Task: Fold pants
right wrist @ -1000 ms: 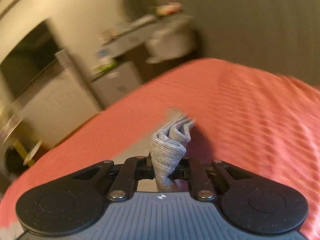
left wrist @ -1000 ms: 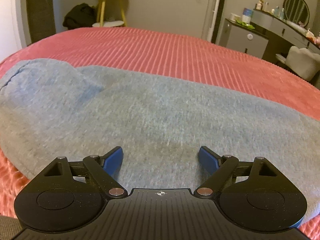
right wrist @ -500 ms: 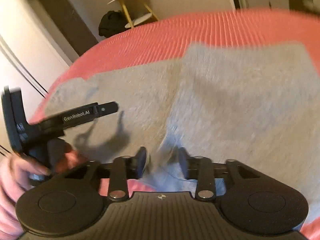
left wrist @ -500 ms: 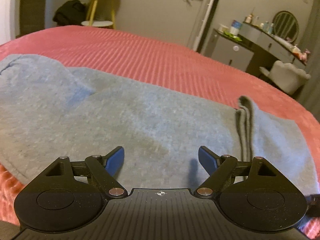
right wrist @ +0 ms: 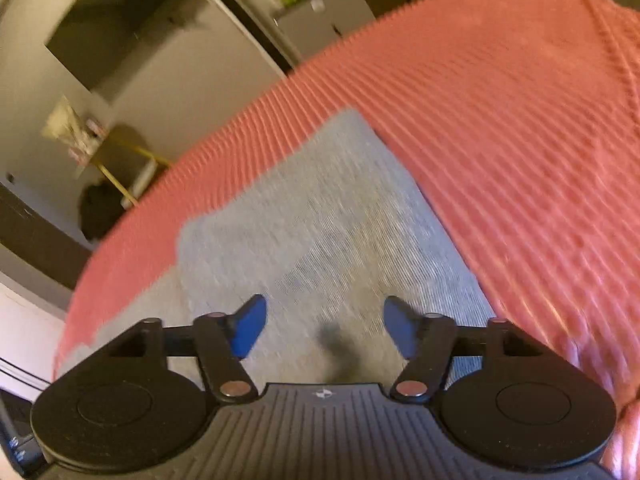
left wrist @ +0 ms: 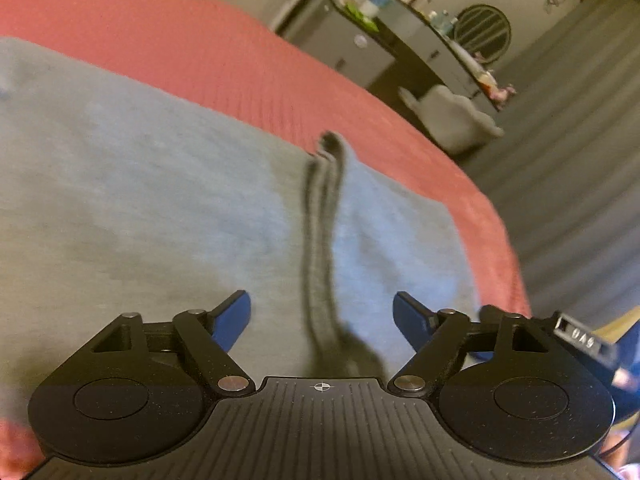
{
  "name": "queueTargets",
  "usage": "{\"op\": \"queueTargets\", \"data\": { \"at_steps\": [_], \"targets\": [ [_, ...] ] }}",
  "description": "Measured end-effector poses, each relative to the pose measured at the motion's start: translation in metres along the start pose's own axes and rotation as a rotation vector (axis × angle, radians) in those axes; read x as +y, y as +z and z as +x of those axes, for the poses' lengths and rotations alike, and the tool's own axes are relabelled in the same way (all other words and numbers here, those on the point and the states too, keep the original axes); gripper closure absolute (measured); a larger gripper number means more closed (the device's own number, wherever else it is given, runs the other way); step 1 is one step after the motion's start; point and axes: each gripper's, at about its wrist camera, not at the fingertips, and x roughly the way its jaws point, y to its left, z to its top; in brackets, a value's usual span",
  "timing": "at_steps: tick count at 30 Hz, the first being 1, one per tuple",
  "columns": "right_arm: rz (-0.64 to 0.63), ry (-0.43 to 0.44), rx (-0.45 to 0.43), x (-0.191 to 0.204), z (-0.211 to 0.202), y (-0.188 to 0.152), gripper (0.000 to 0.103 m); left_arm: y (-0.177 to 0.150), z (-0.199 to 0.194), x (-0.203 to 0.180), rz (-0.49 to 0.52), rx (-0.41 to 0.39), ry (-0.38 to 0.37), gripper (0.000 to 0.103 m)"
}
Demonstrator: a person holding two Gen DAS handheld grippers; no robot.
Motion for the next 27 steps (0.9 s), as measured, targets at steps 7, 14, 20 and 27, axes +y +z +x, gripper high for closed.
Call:
{"op": "queueTargets", "data": {
  "at_steps": [7, 14, 20, 27],
  "targets": [
    [0.134, 0.060, -0.018, 0.000, 0.022, 0.004, 0.032, 0.009, 0.057, 0.008, -0.137, 0.101, -0.059, 0.049],
    [0.152, 0.131, 0.000, 0.003, 0.038, 0.001, 0.028, 0.011, 0.066, 0.015, -0.242, 0.093, -0.072, 0.088],
    [0.206, 0.225, -0.025, -0.006, 0.029, 0.000, 0.027, 0.035, 0.015, -0.005, -0.069, 0.023, -0.025, 0.088],
    [0.092, 0.131, 0.071, 0.018, 0.045, -0.001, 0.026, 0.028, -0.002, 0.035, -0.058, 0.061, 0.120, 0.083]
  ]
}}
